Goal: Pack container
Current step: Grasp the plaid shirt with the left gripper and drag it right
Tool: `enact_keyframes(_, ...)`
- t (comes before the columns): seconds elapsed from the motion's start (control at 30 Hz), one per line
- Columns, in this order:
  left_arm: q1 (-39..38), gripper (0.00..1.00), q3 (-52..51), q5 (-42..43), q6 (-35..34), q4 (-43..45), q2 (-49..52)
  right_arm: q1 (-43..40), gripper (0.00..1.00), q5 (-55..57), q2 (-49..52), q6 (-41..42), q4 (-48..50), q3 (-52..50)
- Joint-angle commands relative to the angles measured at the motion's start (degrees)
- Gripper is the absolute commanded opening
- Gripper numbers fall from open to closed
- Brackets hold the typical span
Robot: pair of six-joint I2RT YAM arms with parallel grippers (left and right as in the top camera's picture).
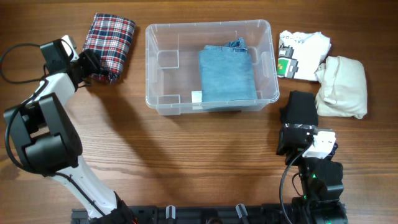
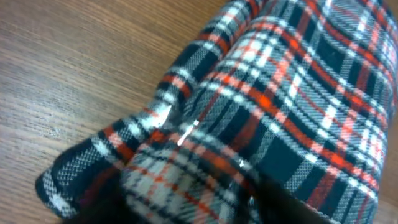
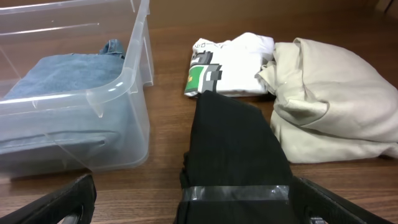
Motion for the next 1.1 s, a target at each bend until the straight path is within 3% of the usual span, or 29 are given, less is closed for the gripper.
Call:
enact_keyframes(0.0, -0.6, 0.04, 0.0, 0.7, 0.4, -3.3, 1.7, -0.3, 1.00, -0.3, -0.3, 1.0, 0.1, -0.1)
enact_keyframes(0.27, 1.6, 0.04, 0.0, -2.3, -2.1, -18.7, -1.7, -0.3, 1.00, -0.3, -0.3, 1.0, 0.1, -0.1)
enact_keyframes(0.37, 3.5, 0.04, 0.0, -2.3, -6.7, -29.3, -8.7, -0.3, 1.00, -0.3, -0.3, 1.0, 0.1, -0.1)
enact_keyframes(0.5, 4.0, 0.04, 0.0, -2.3, -7.6, -35.9, -18.9, -0.3, 1.00, -0.3, -0.3, 1.0, 0.1, -0.1)
enact_keyframes(0.53, 4.0, 0.17, 0.0, -2.3, -7.4, -35.7, -20.9, -0.3, 1.00, -0.3, -0.3, 1.0, 0.1, -0.1)
enact_keyframes(0.57, 4.1, 0.44, 0.0, -3.0, -7.3, -34.9, -23.4, -0.3, 1.00, -0.3, -0.3, 1.0, 0.1, -0.1)
enact_keyframes(0.6, 4.2, 0.60, 0.0, -3.8, -7.1, -33.5, -24.9, -0.3, 1.00, -0.3, -0.3, 1.0, 0.1, -0.1)
enact_keyframes(0.67, 4.3, 0.75, 0.0, -4.0, -2.3, -29.8, -26.4, -0.3, 1.00, -0.3, -0.3, 1.0, 0.1, -0.1)
enact_keyframes(0.9, 5.4, 0.87, 0.0, -3.6, 9.9, -27.0, -21.1, -0.3, 1.00, -0.3, -0.3, 1.0, 0.1, -0.1)
enact_keyframes(0.97, 5.9, 0.93, 0.0, -0.8, 16.4, -25.2, -17.3, -0.3, 1.00, -0.3, -0.3, 1.0, 0.1, -0.1)
enact_keyframes(1.07, 7.8, 0.88, 0.0, 1.0, 17.0, -21.9, -10.3, -0.3, 1.00, -0.3, -0.3, 1.0, 0.1, -0.1)
